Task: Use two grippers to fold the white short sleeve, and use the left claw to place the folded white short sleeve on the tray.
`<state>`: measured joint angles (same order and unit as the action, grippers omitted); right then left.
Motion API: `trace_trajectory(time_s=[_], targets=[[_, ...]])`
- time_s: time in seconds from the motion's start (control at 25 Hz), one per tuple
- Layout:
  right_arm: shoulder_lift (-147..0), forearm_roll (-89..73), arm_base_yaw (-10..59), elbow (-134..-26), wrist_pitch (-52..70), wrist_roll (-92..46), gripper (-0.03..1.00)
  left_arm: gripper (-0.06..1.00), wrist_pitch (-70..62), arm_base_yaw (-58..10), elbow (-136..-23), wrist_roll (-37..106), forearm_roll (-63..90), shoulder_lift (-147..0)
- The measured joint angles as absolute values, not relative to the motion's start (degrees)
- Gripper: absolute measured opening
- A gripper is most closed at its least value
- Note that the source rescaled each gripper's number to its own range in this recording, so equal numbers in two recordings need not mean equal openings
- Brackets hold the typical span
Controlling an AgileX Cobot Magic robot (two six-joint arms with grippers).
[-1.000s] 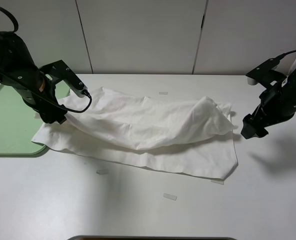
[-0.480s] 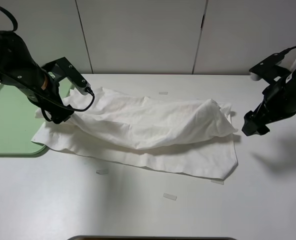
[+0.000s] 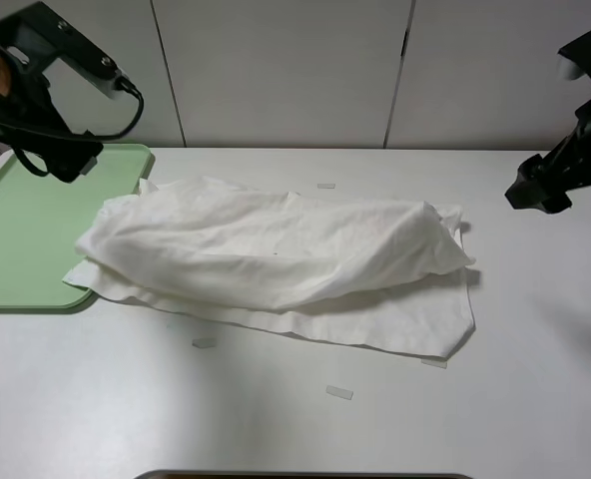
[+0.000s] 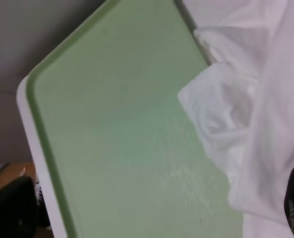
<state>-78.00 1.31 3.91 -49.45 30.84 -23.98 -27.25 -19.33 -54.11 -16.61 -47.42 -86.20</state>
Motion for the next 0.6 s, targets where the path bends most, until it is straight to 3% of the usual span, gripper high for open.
trace_trajectory(time_s=[0.6], targets=[[-78.3, -8.9, 3.9, -49.4, 28.0, -23.0, 1.00, 1.00, -43.4, -19.3, -54.1, -16.5, -34.6, -78.7]])
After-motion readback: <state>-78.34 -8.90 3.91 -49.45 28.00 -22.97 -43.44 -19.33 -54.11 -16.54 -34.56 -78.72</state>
